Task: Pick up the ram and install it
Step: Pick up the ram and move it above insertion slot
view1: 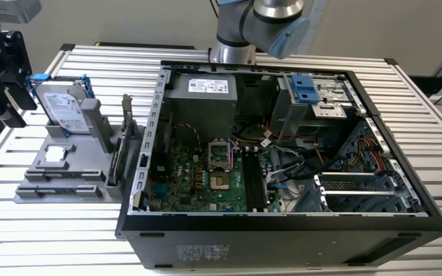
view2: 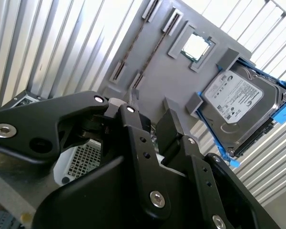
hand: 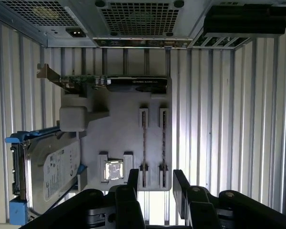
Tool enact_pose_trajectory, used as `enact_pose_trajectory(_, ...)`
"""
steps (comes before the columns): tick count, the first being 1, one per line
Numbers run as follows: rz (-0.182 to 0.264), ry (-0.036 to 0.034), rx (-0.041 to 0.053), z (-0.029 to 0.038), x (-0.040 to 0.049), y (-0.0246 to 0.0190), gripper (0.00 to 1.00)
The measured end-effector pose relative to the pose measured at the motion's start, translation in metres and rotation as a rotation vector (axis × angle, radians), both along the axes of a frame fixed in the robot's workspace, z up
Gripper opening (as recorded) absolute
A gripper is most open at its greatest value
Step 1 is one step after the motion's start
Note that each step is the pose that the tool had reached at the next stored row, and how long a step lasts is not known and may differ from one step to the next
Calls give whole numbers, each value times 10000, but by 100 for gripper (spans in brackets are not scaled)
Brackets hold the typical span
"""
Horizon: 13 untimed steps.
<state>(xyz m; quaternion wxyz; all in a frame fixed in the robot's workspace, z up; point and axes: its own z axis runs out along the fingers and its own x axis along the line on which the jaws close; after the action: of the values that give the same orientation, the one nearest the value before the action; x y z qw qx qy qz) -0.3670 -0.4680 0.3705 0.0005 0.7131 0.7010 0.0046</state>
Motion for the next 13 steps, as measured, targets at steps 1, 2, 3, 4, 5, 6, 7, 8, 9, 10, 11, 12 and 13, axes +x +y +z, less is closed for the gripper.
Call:
enact_pose_trajectory(1,0,0,0,-5,0,0,100)
enact_pose_trajectory(2,0,0,0,-9,0,0,100)
enact_pose_trajectory(3,0,0,1,-14,0,0,100)
enact_pose_trajectory(4,0,0,1,-18,0,0,100)
enact_pose_trajectory(5,0,0,1,-22,0,0,100)
enact_pose_trajectory(6,0,0,0,-26,0,0,100)
enact_pose_trajectory(7,0,0,1,-31,0,0,100)
enact_pose_trajectory(8,0,-1,1,-34,0,0,100)
enact_pose_trajectory(9,0,0,0,-38,0,0,100)
enact_pose_trajectory(10,1,0,0,-42,0,0,100)
enact_pose_trajectory(11,0,0,1,-46,0,0,100)
enact_pose_trajectory(12,0,0,1,-50,0,0,100)
enact_pose_trajectory(13,0,0,0,-53,0,0,100)
